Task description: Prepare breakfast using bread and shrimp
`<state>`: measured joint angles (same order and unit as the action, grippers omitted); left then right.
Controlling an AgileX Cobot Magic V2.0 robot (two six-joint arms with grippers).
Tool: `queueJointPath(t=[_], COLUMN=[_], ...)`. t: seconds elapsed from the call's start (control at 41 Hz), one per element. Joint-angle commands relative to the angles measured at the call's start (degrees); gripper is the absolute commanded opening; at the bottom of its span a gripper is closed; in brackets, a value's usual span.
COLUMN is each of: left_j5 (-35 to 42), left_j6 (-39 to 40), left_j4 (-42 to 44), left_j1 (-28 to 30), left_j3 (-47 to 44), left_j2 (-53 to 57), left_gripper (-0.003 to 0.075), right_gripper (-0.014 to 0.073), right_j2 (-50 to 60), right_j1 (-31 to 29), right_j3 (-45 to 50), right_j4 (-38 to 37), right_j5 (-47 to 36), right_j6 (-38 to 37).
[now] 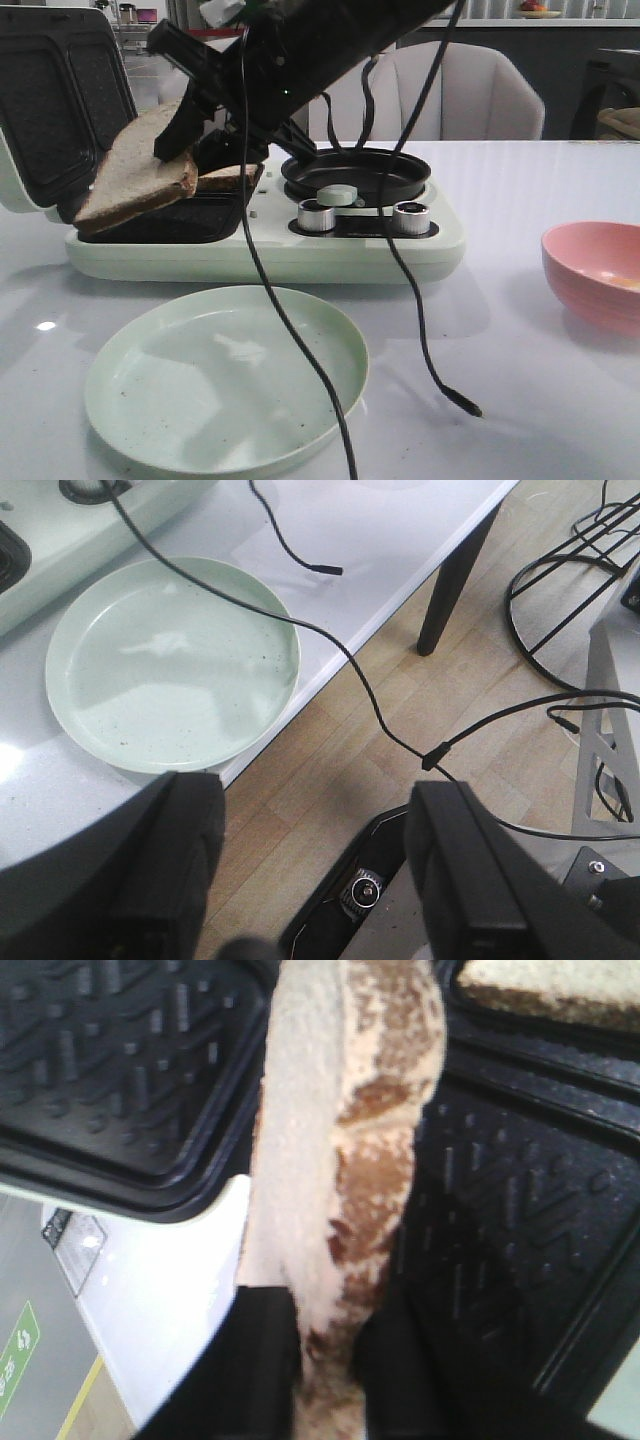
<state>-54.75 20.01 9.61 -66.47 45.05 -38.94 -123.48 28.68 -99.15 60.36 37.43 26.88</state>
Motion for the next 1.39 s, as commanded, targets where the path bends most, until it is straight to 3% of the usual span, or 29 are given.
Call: queueJointPath(t=[0.0,0.049,0.097,0.341,0.536,0.756,0.877,1.365], left_j5=[3.3,3.3,3.3,3.3,3.3,3.3,3.4,3.5], left_j6=[-0.1,-0.1,-0.1,-0.1,-0.1,-0.1,-0.1,-0.1], left_j4=[0.6,0.6,0.6,2.1,2.3,2.3,2.3,2.9], left_j1=[-0.3,-0.3,-0.3,-0.3,-0.3,-0.3,-0.3,-0.3], left_j3=[1.5,1.5,1.5,1.5,1.5,1.5,1.5,1.5], left_j2=[0.0,0.0,0.0,0.0,0.0,0.0,0.0,0.0], left_gripper=[0.0456,0.0456,0.0456,0.0456,0.0456,0.0456,0.0456,0.0456], right_gripper=[0.0478,0.0569,0.0603,0.0545,0.0526,0.0526,0.0526,0.0526], right_j2=[2.9,2.8,2.8,6.3,15.9,29.7,36.8,63.3], right_j1=[0.0,-0.2,-0.7,-4.3,-3.8,2.7,5.3,5.6], right_j3=[-2.5,-2.5,-2.5,-2.5,-2.4,1.3,7.0,40.0], right_j4=[3.3,3.1,2.9,-3.0,-23.7,-52.9,-62.1,-64.6], right_j5=[-0.8,-0.8,-0.7,5.2,7.9,10.7,10.8,7.5], right_j6=[0.5,0.5,0.5,-1.4,-9.1,-22.2,-28.4,-31.5])
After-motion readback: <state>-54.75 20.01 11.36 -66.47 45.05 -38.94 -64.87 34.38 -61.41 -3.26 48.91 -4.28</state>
